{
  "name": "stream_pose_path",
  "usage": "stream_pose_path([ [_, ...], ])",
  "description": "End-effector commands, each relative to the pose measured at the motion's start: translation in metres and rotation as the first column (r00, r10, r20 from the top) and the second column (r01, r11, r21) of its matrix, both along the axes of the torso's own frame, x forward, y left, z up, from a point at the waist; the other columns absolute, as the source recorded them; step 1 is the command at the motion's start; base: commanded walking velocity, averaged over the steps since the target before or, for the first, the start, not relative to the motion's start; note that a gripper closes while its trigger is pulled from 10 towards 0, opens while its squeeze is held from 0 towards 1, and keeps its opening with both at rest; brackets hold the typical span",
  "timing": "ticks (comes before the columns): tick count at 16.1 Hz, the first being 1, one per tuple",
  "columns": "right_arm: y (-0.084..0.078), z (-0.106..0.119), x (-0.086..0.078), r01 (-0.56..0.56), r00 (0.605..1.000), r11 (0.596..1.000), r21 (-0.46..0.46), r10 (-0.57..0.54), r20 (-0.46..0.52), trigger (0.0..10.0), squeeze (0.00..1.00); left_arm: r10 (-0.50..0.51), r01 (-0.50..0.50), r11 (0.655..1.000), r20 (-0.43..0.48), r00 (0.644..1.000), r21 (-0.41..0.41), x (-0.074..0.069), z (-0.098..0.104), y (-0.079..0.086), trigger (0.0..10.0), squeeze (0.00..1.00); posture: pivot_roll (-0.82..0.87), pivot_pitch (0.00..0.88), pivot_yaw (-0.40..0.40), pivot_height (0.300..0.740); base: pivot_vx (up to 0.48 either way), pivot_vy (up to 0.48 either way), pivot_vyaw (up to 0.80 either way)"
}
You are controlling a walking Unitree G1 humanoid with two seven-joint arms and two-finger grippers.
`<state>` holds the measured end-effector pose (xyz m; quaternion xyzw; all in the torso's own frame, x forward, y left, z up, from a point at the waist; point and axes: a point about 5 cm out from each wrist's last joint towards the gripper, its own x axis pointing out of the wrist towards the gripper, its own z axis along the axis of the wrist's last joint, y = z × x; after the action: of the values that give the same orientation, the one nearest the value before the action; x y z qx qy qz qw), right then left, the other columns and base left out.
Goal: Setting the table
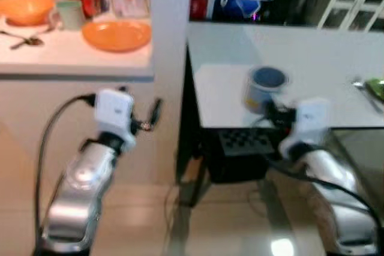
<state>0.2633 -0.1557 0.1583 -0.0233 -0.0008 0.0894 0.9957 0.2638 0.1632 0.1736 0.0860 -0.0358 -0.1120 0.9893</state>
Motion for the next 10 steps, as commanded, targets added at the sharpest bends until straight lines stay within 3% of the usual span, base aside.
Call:
stream_pose_path([
  [1, -0.0132, 0.0021, 0.0003, 0.066, 0.998, 0.997, -0.03, -0.066, 0.016, 10.0, 0.0, -0.03, 0.03, 1.0, 0.017, 0.999, -0.006, 0.002, 0.0034, -0.009, 10.0, 0.0, 0.08, 0.0, -0.04, 0.74, 0.0, -0.446, 0.0],
  [10, -0.0107, -0.0002, 0.0019, 0.06, 0.998, 0.998, -0.027, -0.059, 0.014, 10.0, 0.0, -0.037, 0.037, 0.999, 0.022, 0.999, -0.003, 0.0042, 0.0023, -0.0127, 10.0, 0.0, 0.07, 0.0, -0.033, 0.74, 0.0, -0.444, 0.0],
])
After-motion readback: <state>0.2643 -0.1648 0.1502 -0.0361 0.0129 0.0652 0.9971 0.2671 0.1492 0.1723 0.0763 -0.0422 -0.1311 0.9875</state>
